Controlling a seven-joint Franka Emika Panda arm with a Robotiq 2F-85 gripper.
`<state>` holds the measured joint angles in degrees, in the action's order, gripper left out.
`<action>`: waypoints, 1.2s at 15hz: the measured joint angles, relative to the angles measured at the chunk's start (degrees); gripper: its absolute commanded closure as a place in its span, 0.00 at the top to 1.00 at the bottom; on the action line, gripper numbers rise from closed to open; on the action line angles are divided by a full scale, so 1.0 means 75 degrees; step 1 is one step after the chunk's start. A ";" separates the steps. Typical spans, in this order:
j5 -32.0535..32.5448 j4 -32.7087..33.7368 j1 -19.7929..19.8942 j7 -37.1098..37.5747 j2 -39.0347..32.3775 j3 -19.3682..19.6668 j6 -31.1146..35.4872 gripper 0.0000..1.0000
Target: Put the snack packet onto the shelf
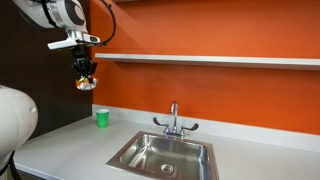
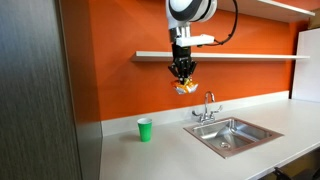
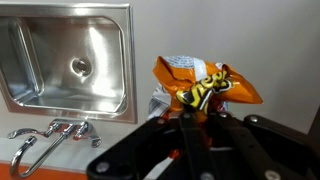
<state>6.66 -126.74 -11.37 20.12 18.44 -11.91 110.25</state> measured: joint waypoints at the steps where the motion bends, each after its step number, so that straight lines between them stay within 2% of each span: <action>1: 0.0038 0.0117 0.0000 0.0037 0.0052 -0.0057 -0.0105 0.04; 6: 0.0310 0.0625 0.0029 0.0252 0.0273 -0.0132 -0.0388 0.04; 18: 0.1048 0.1828 0.0578 0.0296 0.0316 -0.0130 -0.0457 0.04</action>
<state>14.52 -113.03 -7.04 22.34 20.80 -12.89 106.82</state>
